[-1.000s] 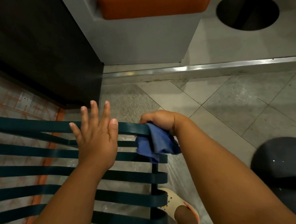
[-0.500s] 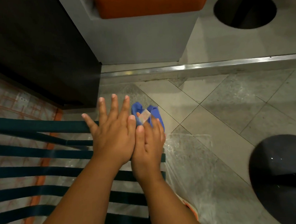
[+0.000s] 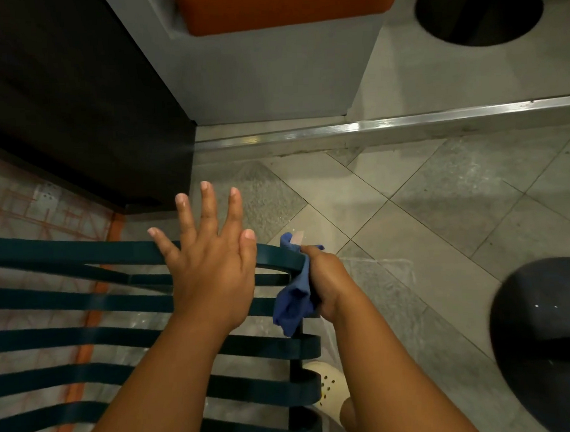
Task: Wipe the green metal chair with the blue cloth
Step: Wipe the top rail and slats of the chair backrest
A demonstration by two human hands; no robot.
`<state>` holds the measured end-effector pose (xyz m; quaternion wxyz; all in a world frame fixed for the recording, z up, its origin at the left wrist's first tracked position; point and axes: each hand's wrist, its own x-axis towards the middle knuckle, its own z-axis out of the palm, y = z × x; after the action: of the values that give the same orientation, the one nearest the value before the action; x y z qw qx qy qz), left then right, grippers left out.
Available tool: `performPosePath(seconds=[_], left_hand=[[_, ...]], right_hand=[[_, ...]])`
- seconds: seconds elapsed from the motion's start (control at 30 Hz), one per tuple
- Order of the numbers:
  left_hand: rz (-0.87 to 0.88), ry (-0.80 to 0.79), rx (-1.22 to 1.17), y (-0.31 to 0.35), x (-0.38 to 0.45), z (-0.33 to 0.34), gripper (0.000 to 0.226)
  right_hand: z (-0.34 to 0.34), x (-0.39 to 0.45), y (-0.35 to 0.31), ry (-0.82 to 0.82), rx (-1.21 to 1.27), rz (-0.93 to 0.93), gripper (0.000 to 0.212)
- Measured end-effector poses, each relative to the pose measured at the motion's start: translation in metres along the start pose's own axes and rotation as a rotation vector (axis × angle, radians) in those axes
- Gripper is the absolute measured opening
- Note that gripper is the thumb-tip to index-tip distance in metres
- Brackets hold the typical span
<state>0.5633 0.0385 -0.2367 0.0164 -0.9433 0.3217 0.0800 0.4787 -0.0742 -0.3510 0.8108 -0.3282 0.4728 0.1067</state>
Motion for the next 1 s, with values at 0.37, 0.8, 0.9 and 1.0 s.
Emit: performPosePath(seconds=[0.37, 0.8, 0.9, 1.0], left_hand=[[-0.008, 0.021, 0.013, -0.001, 0.001, 0.003, 0.062], [-0.013, -0.006, 0.015, 0.0, 0.0, 0.001, 0.062], [-0.01, -0.002, 0.009, -0.001, 0.0, 0.002, 0.059], [-0.01, -0.007, 0.007, -0.001, -0.001, 0.002, 0.061]], right_hand=[[-0.004, 0.034, 0.002, 0.098, -0.149, 0.055, 0.021], [0.005, 0.018, -0.007, 0.103, -0.159, 0.022, 0.018], [0.005, 0.024, -0.005, 0.103, -0.205, 0.219, 0.024], [0.003, 0.028, -0.003, 0.104, -0.259, 0.187, 0.023]])
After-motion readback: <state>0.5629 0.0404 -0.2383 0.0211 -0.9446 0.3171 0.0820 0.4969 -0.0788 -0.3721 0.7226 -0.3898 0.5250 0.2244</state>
